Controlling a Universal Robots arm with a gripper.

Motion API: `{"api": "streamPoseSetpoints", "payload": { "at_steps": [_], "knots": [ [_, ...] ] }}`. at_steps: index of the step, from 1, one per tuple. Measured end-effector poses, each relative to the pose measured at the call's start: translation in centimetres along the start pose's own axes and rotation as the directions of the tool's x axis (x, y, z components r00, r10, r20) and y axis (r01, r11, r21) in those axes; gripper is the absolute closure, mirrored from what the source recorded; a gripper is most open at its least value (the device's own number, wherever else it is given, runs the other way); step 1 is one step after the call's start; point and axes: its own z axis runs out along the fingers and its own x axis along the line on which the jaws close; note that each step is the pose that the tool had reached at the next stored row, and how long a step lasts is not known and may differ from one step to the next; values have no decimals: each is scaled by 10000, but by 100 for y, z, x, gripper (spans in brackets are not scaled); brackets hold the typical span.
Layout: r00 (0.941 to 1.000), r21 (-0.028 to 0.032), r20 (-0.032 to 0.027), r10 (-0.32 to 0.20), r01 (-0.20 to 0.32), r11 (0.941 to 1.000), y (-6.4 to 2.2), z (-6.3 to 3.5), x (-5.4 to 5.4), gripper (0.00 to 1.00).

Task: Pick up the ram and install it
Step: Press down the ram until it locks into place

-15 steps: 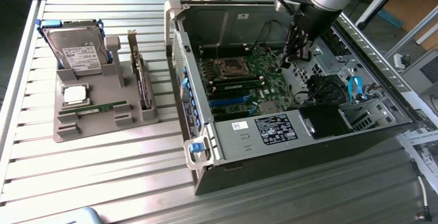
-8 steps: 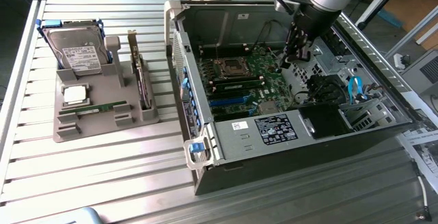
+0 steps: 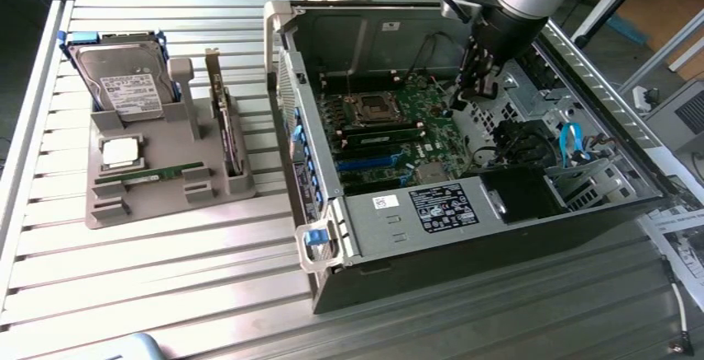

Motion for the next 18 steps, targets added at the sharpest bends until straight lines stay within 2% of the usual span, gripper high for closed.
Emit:
{"api": "streamPoseSetpoints", "payload": {
  "at_steps": [18],
  "knots": [
    [9979, 2, 9, 647, -647, 9979, 0, 11, 0, 89]
  ]
}}
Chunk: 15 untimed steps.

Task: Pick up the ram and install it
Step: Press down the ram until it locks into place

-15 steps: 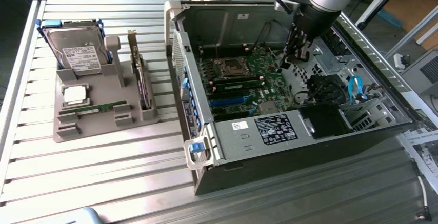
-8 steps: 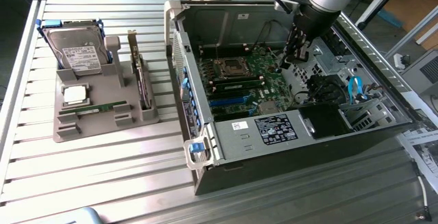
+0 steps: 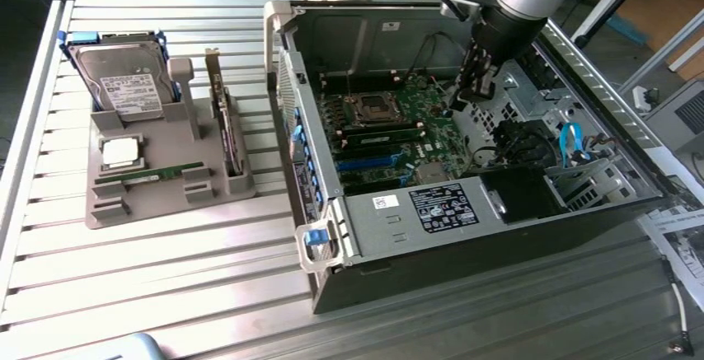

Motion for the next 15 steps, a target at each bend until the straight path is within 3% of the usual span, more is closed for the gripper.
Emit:
{"api": "streamPoseSetpoints", "payload": {
  "at_steps": [15],
  "knots": [
    [9978, 2, 9, 662, -662, 9978, 0, 6, 0, 89]
  ]
}}
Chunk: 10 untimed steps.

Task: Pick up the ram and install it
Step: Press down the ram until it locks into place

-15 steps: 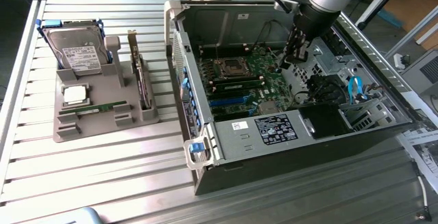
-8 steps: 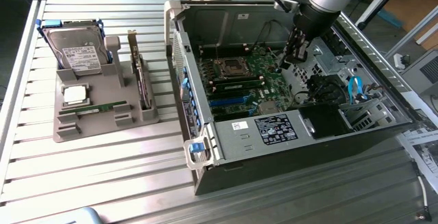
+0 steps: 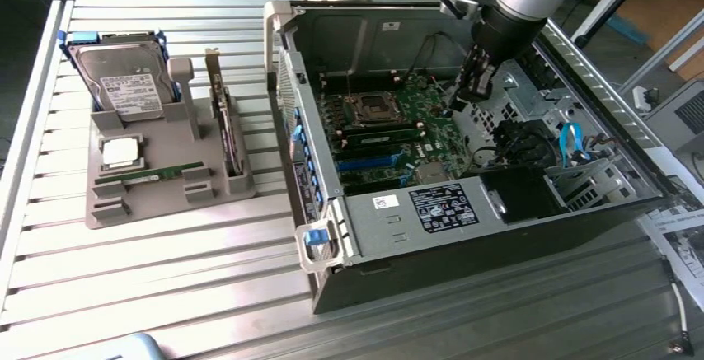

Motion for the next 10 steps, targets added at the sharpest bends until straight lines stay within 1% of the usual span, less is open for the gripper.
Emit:
{"api": "streamPoseSetpoints", "payload": {
  "at_steps": [10],
  "knots": [
    [9991, 2, 6, 428, -428, 9991, 0, 6, 0, 89]
  ]
}}
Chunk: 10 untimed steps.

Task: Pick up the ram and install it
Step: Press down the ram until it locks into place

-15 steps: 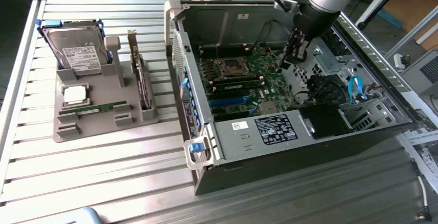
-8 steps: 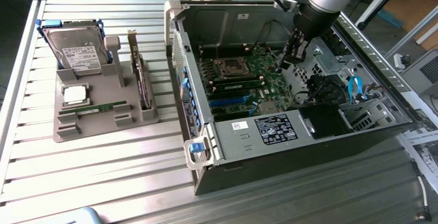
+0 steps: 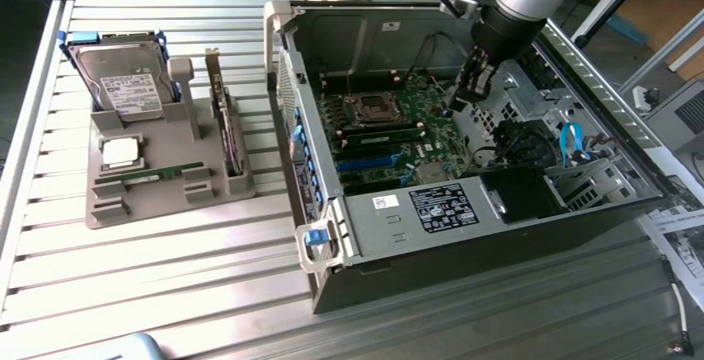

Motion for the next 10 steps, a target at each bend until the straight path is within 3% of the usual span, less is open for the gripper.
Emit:
{"api": "streamPoseSetpoints", "payload": {
  "at_steps": [10],
  "knots": [
    [9990, 1, 6, 444, -444, 9990, 0, 7, 0, 89]
  ]
}}
